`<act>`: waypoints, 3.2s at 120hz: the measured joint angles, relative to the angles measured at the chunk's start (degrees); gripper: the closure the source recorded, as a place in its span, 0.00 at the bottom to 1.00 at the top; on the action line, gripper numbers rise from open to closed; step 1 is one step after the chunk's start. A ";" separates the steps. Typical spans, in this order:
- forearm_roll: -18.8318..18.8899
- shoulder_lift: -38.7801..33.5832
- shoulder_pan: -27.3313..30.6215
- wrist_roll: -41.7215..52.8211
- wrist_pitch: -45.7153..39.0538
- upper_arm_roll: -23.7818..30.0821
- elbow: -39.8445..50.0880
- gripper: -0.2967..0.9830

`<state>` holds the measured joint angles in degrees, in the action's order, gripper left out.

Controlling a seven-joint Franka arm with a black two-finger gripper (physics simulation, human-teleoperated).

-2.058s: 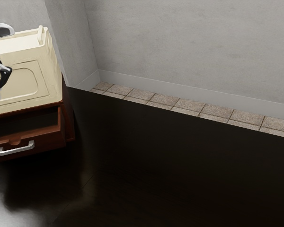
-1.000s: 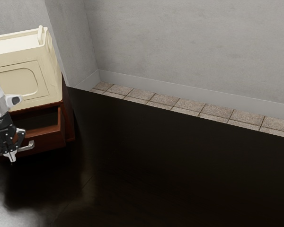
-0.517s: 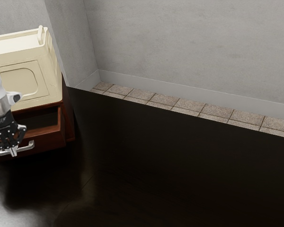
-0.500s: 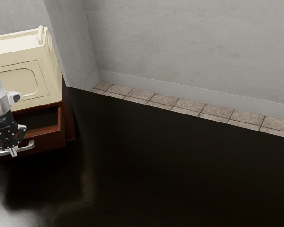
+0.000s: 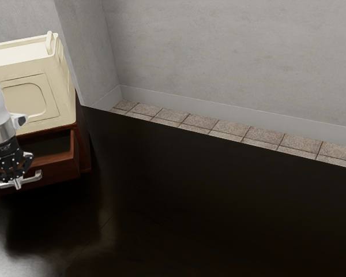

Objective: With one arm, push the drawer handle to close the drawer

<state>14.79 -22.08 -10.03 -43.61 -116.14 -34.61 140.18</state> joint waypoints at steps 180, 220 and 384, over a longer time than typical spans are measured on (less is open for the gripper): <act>5.01 14.28 -8.15 -0.52 -12.88 -9.95 -10.39 0.85; 5.03 17.06 -8.23 -0.47 -15.06 -10.65 -12.75 0.85; 0.20 -4.13 -32.50 7.32 22.14 -8.64 -26.12 0.32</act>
<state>15.00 -26.21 -42.53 -36.29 -94.00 -43.25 114.06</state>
